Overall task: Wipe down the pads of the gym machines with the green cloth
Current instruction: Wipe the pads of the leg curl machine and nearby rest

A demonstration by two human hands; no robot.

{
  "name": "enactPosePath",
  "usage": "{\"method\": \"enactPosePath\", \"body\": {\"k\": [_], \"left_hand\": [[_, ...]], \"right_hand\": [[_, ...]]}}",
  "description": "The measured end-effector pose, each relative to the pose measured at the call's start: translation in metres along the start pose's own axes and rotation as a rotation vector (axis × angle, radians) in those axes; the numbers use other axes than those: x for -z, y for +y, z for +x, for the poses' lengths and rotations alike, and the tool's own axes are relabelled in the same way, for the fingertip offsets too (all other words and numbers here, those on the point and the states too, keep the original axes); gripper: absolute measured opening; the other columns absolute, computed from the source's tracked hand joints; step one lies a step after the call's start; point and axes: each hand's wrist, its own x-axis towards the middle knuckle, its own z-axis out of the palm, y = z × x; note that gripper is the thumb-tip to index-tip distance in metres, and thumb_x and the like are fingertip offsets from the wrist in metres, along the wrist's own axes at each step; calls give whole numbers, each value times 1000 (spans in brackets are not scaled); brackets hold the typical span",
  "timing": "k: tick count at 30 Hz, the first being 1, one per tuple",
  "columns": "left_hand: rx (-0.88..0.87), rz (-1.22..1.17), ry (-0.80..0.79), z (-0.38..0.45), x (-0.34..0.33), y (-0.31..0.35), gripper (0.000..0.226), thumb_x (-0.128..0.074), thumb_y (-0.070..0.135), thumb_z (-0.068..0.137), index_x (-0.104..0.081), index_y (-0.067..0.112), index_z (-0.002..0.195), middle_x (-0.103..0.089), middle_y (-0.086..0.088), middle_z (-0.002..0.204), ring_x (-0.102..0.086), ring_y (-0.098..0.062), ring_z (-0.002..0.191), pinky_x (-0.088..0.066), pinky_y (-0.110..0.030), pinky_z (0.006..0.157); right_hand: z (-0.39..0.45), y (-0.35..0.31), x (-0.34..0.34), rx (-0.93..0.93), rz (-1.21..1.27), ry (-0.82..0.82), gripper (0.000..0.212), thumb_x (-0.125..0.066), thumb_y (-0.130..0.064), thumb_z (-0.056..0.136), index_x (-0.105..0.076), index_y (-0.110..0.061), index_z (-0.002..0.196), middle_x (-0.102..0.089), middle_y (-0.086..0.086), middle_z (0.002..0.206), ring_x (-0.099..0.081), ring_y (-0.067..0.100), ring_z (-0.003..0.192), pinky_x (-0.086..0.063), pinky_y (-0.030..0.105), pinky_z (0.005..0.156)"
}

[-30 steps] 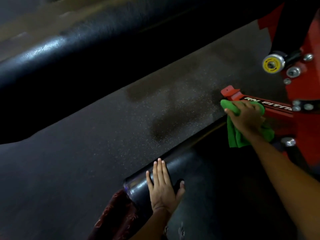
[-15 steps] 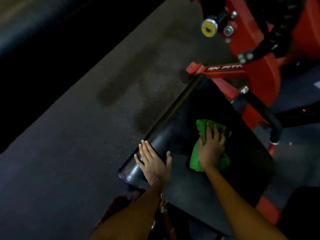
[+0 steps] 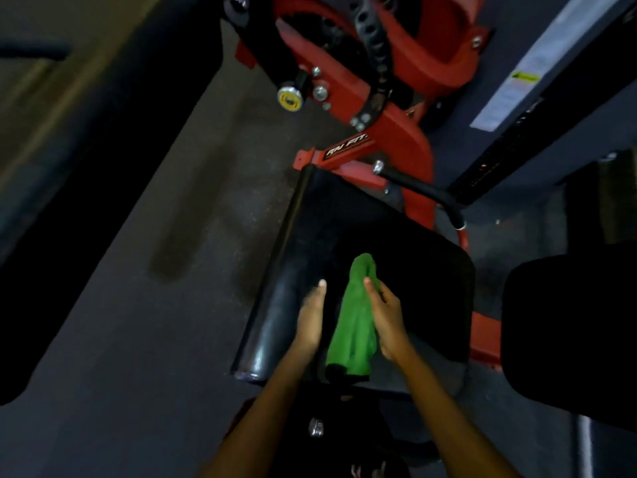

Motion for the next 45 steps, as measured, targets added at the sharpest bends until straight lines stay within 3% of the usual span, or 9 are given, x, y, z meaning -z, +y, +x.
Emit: {"method": "enactPosePath", "body": {"k": [2, 6, 12, 17, 22, 27, 32, 42, 45], "left_hand": [[203, -226, -282, -23, -16, 26, 55, -40, 51, 93, -60, 11, 124, -67, -16, 115, -64, -24, 103, -52, -37, 91], [283, -77, -486, -44, -30, 57, 26, -41, 19, 98, -64, 7, 103, -72, -11, 82, -68, -24, 74, -54, -35, 70], [254, -62, -553, -70, -65, 82, 37, -31, 5, 84, -66, -3, 89, -70, -17, 74, -65, -32, 67, -47, -38, 71], [226, -144, -712, -102, -106, 86, 42, -37, 11, 63, -73, -3, 77, -71, -18, 75, -69, -29, 63, -45, -38, 74], [114, 61, -759, -127, -150, 77, 40, -56, 27, 83, -67, 3, 112, -68, -22, 107, -65, -36, 98, -50, -47, 91], [-324, 143, -644, -166, -189, 66, 11, -59, 18, 92, -67, 13, 98, -72, -7, 96, -68, -17, 81, -54, -24, 66], [-484, 194, -629, -195, -226, 49, 8, -61, 18, 92, -67, 15, 96, -71, -1, 91, -67, -14, 81, -54, -21, 69], [-652, 353, -727, -250, -325, 68, 13, -65, 23, 90, -61, 11, 88, -63, -2, 80, -58, -14, 71, -47, -24, 64], [-630, 348, -729, -254, -354, 76, 18, -64, 20, 91, -53, 15, 77, -57, 1, 72, -56, -15, 67, -47, -24, 60]], "right_hand": [[-18, -15, -6, 71, 4, -19, 22, -46, -25, 100, -64, -21, 112, -66, 1, 114, -61, 15, 108, -47, 32, 98], [-41, -50, 17, 329, -153, 28, 19, -50, -10, 97, -65, -18, 106, -61, -7, 112, -55, 8, 109, -41, 20, 98], [-75, -72, 108, 377, -157, 559, 38, -77, -7, 76, -63, -13, 111, -60, 12, 116, -59, 25, 101, -48, 32, 87], [-120, -85, 149, 78, 342, 213, 43, -70, -36, 80, -64, -9, 113, -69, 13, 110, -66, 27, 102, -49, 41, 94], [-163, -108, 176, 318, 246, 421, 35, -68, 2, 81, -55, -6, 112, -71, 7, 89, -68, 15, 76, -53, 26, 66], [-203, -131, 214, 549, 20, 519, 43, -71, 4, 78, -53, -16, 110, -68, 5, 91, -67, 6, 73, -49, 12, 62], [-240, -137, 250, 712, -272, 748, 51, -74, -4, 78, -49, -25, 118, -63, -5, 82, -60, -6, 68, -42, 5, 63], [-279, -196, 315, 734, -562, 1163, 54, -69, -12, 83, -39, -12, 128, -58, 10, 116, -58, 32, 105, -45, 39, 85], [-269, -217, 319, 676, -854, 1243, 54, -64, -9, 84, -41, -10, 133, -47, 14, 127, -56, 36, 103, -48, 42, 76]]}}
